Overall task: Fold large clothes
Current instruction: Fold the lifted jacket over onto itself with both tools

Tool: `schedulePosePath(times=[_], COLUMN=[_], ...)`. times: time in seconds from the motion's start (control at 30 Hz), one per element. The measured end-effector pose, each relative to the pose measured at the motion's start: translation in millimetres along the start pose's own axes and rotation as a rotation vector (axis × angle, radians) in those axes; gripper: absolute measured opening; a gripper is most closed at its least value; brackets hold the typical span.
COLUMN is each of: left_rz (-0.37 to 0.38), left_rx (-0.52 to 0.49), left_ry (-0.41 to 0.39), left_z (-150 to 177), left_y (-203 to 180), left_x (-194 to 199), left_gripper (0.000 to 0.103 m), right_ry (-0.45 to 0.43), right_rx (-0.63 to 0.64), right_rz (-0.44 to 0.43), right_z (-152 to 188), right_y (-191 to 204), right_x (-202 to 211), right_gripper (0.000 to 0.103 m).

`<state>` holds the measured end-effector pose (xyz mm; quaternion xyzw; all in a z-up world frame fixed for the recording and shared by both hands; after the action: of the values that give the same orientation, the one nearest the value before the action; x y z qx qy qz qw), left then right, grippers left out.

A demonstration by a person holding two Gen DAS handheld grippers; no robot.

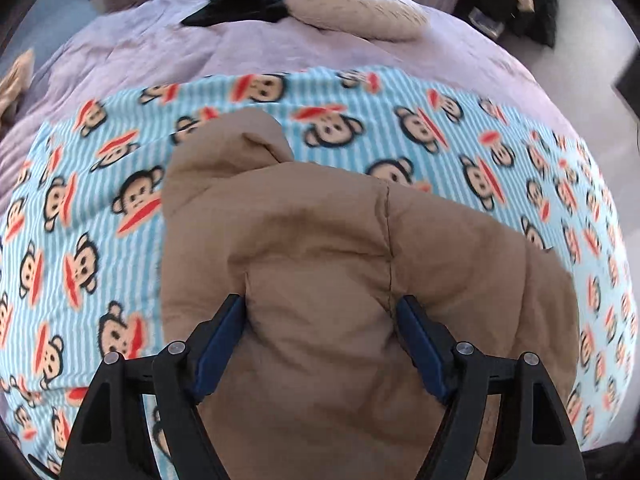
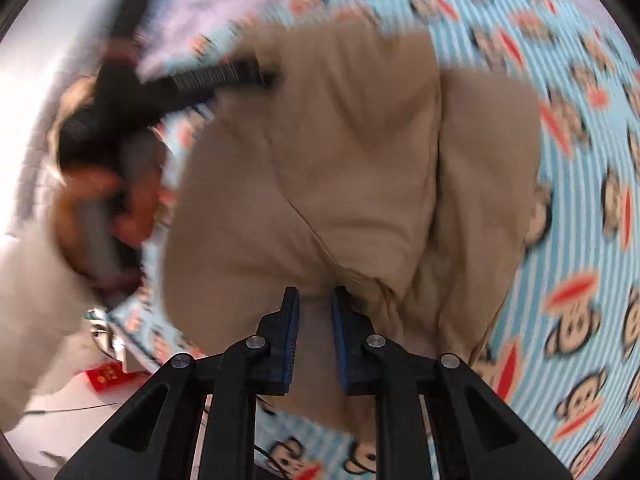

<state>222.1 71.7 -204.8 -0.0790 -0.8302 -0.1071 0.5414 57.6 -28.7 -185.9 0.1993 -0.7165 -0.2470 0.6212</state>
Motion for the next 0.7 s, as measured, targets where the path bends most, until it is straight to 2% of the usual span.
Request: schedulePosePath(times=[0.07, 0.17, 0.23, 0.4, 0.6, 0.7], left_rz=[-0.004, -0.028, -0.035, -0.043, -0.049, -0.043], left_rx=[-0.033, -0.073, -0.078, -0.073, -0.049, -0.034], left_ry=[-0.013, -0.026, -0.017, 0.007, 0.04, 0.054], left_z=[3.7, 7.9, 9.6, 22.1, 44.3, 54.8], left_y=[-9.7, -14.5, -11.7, 3.0, 21.6, 30.7], left_x=[1.1, 6.9, 13.4, 35.1, 55.4, 65.9], left_gripper=[0.079, 0.079, 0.079, 0.079, 0.079, 0.079], right_ry=[0.006, 0.005, 0.009, 0.008, 0.0, -0.009], right_rx=[-0.08, -0.18, -0.2, -0.21, -0.246, -0.26], right_rz=[0.021, -0.029, -0.031, -0.007, -0.003, 0.005], right_z=[15.3, 26.0, 30.1, 31.3, 35.0, 36.3], right_y=[-29.4, -55.4, -63.9, -57.1, -40.5, -39.8], right_x=[-15.0, -23.1, -18.9, -9.7, -24.5, -19.1], right_gripper=[0.009, 0.003, 0.001, 0.001, 0.001, 0.003])
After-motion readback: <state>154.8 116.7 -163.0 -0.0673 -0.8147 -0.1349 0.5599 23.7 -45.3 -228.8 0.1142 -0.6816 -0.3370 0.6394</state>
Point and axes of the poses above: each gripper's, at about its wrist camera, not at the fingertips, and x roughly against the way its jaws point, y to its left, z to its underside, the point moved 5 cm from there along -x, roughly the way its jaws point, and after that the axes turned 15 degrees about -z, right-handed, at the moved point
